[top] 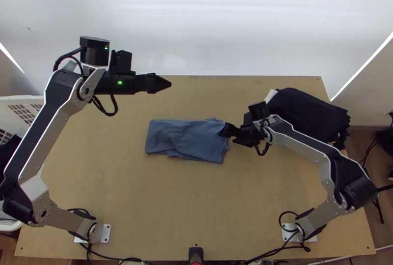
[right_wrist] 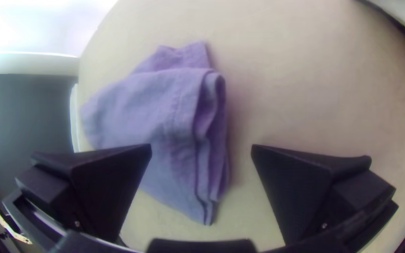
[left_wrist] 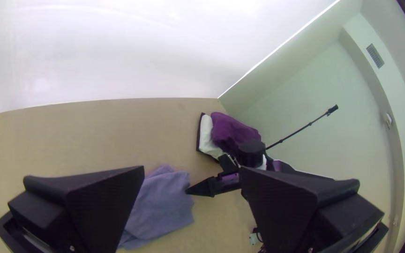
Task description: Fold the t-shirt
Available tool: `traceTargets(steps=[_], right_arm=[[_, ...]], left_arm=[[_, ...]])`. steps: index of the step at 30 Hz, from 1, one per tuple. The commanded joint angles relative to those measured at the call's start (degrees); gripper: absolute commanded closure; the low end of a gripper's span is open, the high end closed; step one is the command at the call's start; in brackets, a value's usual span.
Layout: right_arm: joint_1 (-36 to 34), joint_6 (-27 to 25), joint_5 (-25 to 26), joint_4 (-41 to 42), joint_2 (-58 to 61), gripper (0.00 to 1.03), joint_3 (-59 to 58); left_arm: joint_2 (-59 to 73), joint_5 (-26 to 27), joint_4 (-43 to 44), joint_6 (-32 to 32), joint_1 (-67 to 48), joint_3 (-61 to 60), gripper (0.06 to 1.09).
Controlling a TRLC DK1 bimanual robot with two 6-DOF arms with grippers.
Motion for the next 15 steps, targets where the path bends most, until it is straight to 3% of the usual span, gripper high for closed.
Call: traceTargets(steps=[1,8,15], right_arm=[[-0.2,-1.2,-1.4,2.6,4.7,0.04,2.0],[0.7,-0.9,-2.0,3.5,10.8,0.04,8.2],[7.3,3.7,-2.8,3.4,15.9,0.05,15.9]], left_arm=[[-2.2,0.0,0.4,0.4,1.9,-1.0,0.1],[-3.8,0.0,0.3,0.1,3.3,-2.1,0.1],[-5.3,0.0,0.3,-0.3,4.7,-2.7,0.1]])
